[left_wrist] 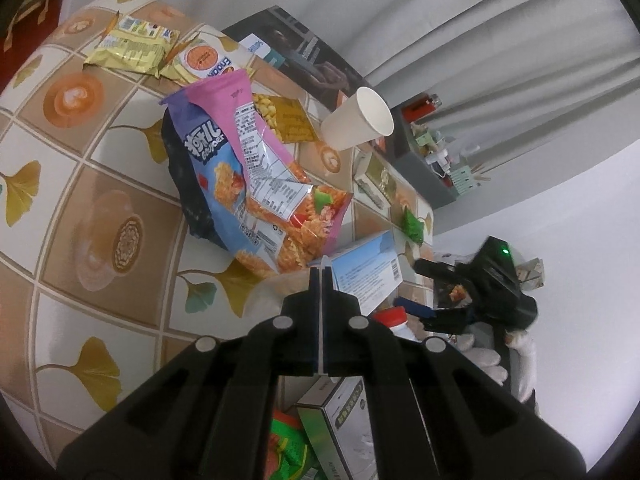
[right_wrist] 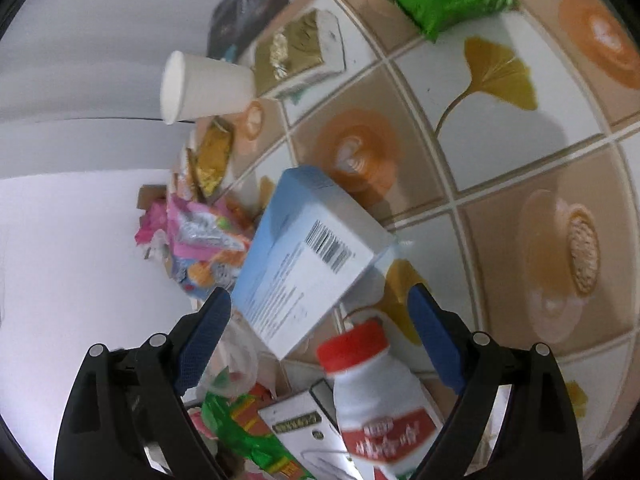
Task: Collect trash
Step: 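Grasp the clear plastic cup with the left tool while the right tool grasps the blue-white box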
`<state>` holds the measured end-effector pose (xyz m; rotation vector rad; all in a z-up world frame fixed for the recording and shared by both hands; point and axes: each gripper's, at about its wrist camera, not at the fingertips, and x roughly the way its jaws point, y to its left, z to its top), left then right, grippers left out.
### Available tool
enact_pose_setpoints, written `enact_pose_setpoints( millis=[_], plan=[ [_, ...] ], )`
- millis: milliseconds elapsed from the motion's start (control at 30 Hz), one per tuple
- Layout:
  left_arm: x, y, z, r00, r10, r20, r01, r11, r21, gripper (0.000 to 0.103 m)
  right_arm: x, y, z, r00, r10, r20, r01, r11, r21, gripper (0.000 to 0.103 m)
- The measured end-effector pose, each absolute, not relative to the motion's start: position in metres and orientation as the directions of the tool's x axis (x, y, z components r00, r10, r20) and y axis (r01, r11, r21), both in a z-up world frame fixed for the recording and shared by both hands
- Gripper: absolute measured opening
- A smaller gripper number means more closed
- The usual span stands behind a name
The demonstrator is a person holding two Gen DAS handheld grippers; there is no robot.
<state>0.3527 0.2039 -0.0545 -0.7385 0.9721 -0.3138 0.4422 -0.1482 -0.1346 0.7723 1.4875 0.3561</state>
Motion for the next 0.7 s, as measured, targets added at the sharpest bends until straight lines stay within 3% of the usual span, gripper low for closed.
enact_pose_setpoints(
  millis=[433, 700],
  plan=[
    [0.349, 0.217, -0.068, 0.550, -0.573, -0.608, -0.090, 0.683, -0.725, 0.000, 0.492, -0.094, -0.135, 0.114, 0.544, -0.831, 0.258, 0.792, 0.554, 0.088],
    [0.346, 0.217, -0.068, 0.549, -0.580, -0.602, -0.092, 0.674, -0.733, 0.000, 0.498, -0.030, -0.127, 0.118, 0.259, -0.959, 0.068, 0.961, 0.268, 0.088]
  ],
)
